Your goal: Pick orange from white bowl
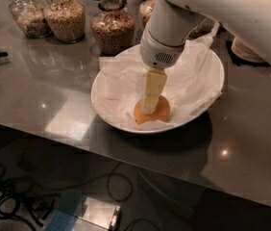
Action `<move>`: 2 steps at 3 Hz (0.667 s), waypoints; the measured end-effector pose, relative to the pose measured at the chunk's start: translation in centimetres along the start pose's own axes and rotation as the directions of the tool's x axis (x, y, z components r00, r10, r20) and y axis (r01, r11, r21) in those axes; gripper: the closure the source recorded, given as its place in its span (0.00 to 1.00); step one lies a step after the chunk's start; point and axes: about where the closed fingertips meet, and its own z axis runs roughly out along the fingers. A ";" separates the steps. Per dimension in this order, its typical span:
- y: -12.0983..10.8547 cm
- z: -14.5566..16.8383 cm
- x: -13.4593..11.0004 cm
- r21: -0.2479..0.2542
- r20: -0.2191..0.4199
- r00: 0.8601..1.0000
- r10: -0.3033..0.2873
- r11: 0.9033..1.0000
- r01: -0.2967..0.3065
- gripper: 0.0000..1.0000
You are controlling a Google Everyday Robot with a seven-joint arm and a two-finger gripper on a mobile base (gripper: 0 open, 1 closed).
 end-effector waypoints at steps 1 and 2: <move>0.7 1.7 1.7 -0.022 -0.039 0.999 0.032 0.999 -0.033 0.00; 1.6 2.6 3.3 -0.030 -0.065 0.996 0.062 0.998 -0.064 0.00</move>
Offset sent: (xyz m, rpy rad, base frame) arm -0.0145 -0.0415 -0.0536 -0.0742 0.0690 -0.1053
